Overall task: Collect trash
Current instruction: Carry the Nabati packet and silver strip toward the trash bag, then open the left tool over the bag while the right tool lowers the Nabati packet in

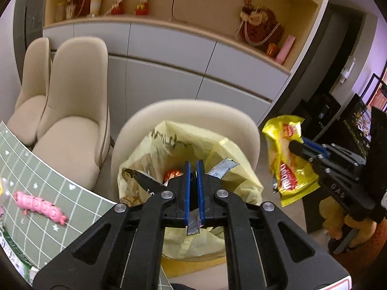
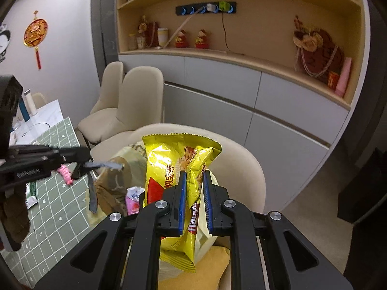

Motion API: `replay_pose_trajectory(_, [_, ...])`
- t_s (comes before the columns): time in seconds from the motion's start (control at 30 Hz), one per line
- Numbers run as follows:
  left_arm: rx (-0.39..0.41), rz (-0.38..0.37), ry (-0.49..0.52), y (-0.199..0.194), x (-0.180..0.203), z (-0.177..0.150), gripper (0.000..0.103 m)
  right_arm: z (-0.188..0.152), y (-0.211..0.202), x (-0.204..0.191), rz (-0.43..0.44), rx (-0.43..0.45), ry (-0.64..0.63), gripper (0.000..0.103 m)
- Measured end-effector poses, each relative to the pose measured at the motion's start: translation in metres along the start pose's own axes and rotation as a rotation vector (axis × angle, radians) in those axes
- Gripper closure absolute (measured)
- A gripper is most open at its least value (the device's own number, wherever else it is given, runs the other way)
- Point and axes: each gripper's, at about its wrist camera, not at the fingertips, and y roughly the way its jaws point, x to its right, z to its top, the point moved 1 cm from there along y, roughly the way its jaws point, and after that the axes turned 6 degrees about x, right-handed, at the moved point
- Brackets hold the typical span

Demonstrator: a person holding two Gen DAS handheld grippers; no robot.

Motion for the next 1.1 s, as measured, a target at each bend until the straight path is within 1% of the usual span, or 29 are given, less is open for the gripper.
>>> replay_pose_trajectory(0.23, [-0.072,-0.007,-0.047,0.036,-0.012,-0.013,0.098,-0.007,0.020,-0.001,-0.003,-0.038,-0.011,0.089])
replay_pose_trajectory(0.33, [-0.085,-0.022,-0.069,0.043,-0.017,-0.015,0.097,-0.008,0.025,0.001,-0.006,-0.050,-0.012,0.089])
replay_pose_trajectory(0.4, [-0.092,-0.033,-0.093,0.047,-0.020,-0.015,0.087,-0.009,0.027,0.001,-0.009,-0.057,-0.009,0.089])
replay_pose_trajectory(0.43, [-0.093,-0.036,-0.104,0.047,-0.022,-0.014,0.080,-0.009,0.029,0.002,-0.009,-0.060,-0.006,0.089])
replay_pose_trajectory(0.47, [-0.093,-0.035,-0.110,0.047,-0.023,-0.013,0.078,-0.009,0.030,0.002,-0.009,-0.062,-0.005,0.089])
replay_pose_trajectory(0.63, [-0.068,0.006,-0.104,0.032,-0.028,-0.011,0.076,-0.008,0.036,-0.002,-0.001,-0.066,-0.005,0.089])
replay_pose_trajectory(0.8, [-0.054,0.028,-0.096,0.021,-0.033,-0.014,0.075,-0.004,0.039,-0.011,0.030,-0.054,-0.013,0.089])
replay_pose_trajectory(0.93, [-0.046,0.049,-0.119,0.010,-0.043,-0.017,0.074,0.000,0.038,-0.025,0.076,-0.041,-0.026,0.089])
replay_pose_trajectory(1.1, [-0.023,0.094,-0.152,-0.011,-0.064,-0.025,0.074,0.004,0.045,-0.050,0.162,-0.051,-0.028,0.089])
